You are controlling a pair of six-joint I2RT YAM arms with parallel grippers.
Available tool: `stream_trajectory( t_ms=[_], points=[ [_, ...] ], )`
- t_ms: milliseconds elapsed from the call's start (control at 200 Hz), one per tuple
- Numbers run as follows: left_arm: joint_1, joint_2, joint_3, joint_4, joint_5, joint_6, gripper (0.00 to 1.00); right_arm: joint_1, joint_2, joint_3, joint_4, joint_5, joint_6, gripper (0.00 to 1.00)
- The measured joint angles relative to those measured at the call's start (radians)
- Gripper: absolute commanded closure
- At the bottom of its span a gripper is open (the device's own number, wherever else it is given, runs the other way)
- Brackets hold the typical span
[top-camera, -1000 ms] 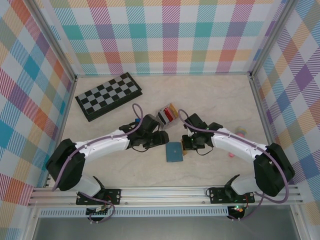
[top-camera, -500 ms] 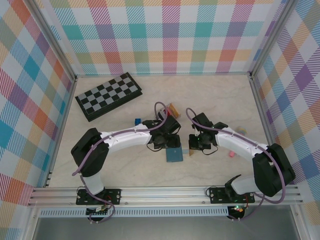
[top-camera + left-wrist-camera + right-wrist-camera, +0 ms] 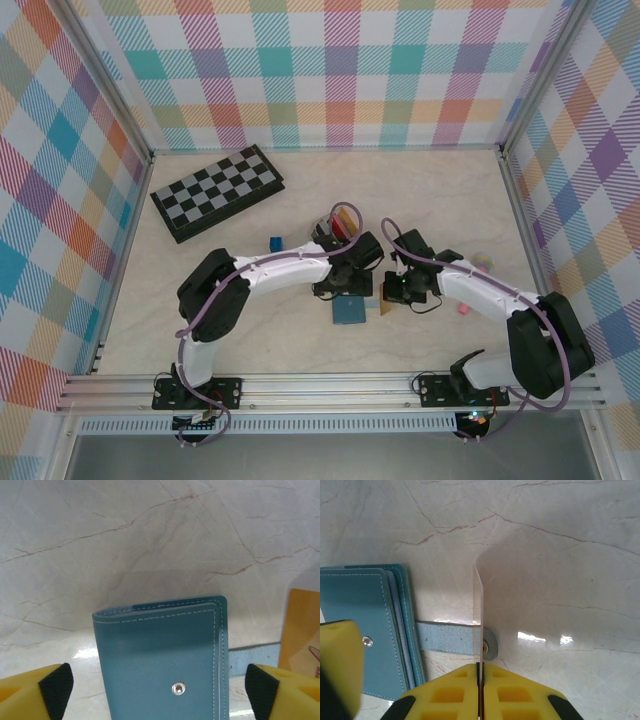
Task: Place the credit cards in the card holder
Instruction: Open the card holder at the center of the table.
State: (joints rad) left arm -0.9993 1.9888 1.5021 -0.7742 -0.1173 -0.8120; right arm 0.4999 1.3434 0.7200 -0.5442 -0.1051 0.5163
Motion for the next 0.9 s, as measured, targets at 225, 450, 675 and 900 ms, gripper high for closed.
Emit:
stream_trajectory(
  t_ms=[225,450,675,900],
  points=[
    [-0.013,0.082,0.066,-0.056,-0.009,-0.007,0.02,-0.011,-0.005,-0.012,0.019,-0.019,0.000,0.92],
    [-0.014,0.116,0.079,-0.089,-0.017,-0.011,0.03,-0.015,-0.005,-0.014,0.026,-0.023,0.000,0.92],
    [-0.014,0.129,0.089,-0.092,-0.019,-0.010,0.06,-0.016,-0.005,-0.017,0.028,-0.019,0.001,0.92],
    [-0.015,0.127,0.092,-0.095,-0.028,-0.011,0.14,-0.016,-0.005,-0.018,0.027,0.000,0.004,0.92]
  ],
)
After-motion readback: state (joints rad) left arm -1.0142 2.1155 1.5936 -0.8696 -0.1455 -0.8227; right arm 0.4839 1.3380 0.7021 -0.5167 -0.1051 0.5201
